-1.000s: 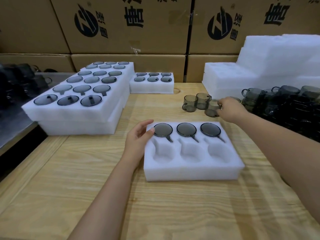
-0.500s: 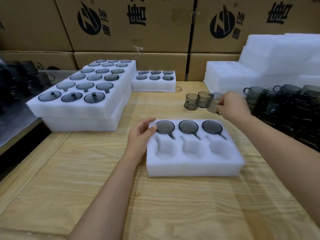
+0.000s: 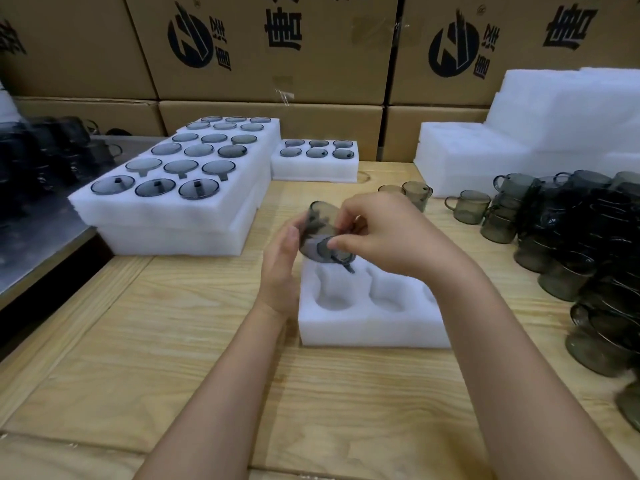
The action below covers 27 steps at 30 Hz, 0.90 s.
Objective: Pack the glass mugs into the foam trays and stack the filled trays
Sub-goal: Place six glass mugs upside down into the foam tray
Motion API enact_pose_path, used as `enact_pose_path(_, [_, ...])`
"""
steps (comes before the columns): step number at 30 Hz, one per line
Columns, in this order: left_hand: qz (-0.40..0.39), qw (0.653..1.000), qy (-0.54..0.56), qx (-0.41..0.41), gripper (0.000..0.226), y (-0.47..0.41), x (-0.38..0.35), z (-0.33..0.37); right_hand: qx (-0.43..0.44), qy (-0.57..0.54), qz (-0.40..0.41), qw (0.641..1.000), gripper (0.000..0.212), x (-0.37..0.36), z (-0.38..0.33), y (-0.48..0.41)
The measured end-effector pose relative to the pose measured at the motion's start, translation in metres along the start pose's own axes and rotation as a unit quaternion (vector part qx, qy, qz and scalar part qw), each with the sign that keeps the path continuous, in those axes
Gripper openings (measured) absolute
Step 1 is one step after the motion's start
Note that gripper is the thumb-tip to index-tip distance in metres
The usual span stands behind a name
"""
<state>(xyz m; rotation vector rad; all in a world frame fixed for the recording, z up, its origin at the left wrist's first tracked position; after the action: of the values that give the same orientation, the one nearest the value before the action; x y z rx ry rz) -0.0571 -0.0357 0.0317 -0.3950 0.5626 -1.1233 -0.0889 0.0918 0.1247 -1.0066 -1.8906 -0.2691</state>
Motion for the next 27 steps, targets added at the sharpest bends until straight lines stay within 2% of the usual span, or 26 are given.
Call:
enact_pose_path(2, [-0.027,0.998,0.038,0.035,0.081,0.000,0.000,-0.004,0.029,0.010,-0.026,0.999,0.011,-0.006,-0.002,0.000])
enact_pose_path(3, [-0.028,0.997,0.046,0.047,0.081,0.000,0.002,-0.006,0.036,0.016,-0.027,0.999,0.010,-0.007,-0.002,0.000])
enact_pose_path(5, [0.007,0.997,0.045,0.054,0.066,0.000,0.008,-0.006,0.032,0.054,0.002,0.998,0.011,-0.010,0.003,-0.002])
enact_pose_path(7, [0.065,0.997,0.032,0.040,0.057,-0.002,0.011,-0.004,0.003,0.091,0.074,0.993,0.023,-0.009,0.008,-0.003])
enact_pose_path(9, [0.115,0.993,-0.007,-0.001,0.052,-0.002,0.011,0.002,-0.030,0.026,0.124,0.991,0.035,-0.007,0.010,-0.003])
enact_pose_path(10, [0.123,0.991,-0.042,-0.025,0.053,-0.001,0.009,0.005,-0.047,-0.036,0.115,0.992,0.042,-0.008,0.010,-0.003])
enact_pose_path(12, [0.104,0.985,-0.115,-0.075,0.058,0.001,0.003,0.011,-0.071,-0.117,0.051,0.989,0.061,-0.020,0.009,-0.004])
enact_pose_path(14, [0.073,0.977,-0.165,-0.111,0.062,0.001,0.001,0.014,-0.074,-0.125,0.019,0.989,0.071,-0.031,0.008,-0.005])
enact_pose_path(17, [0.005,0.972,-0.194,-0.135,0.067,0.002,-0.002,0.015,-0.083,-0.145,0.030,0.986,0.059,-0.031,0.013,-0.006])
enact_pose_path(19, [-0.030,0.981,-0.156,-0.111,0.067,0.002,-0.002,0.013,-0.088,-0.165,0.009,0.982,0.052,-0.026,0.020,-0.007])
enact_pose_path(22, [-0.004,0.998,-0.060,-0.028,0.058,-0.001,0.010,0.002,-0.091,-0.190,-0.012,0.977,0.048,-0.011,0.033,-0.004])
enact_pose_path(24, [0.018,0.998,-0.044,0.028,0.051,-0.003,0.021,-0.008,-0.081,-0.207,-0.037,0.974,0.046,0.002,0.038,0.000])
enact_pose_path(27, [0.015,0.992,-0.043,0.120,0.045,0.000,0.025,-0.024,-0.042,-0.197,-0.120,0.972,0.047,0.006,0.037,0.007])
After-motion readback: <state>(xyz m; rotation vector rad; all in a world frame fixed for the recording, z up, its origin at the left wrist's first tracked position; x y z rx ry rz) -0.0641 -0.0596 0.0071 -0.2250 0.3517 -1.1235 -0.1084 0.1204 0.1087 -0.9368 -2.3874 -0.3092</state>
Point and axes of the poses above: each hand's wrist, its own y-axis away from the middle knuckle, its own x-axis out of the back of the hand, z = x × y, the point moved 5 cm from there along -y, towards the middle knuckle, and after that the axes turned 7 degrees about -x, right-handed, at the moved point
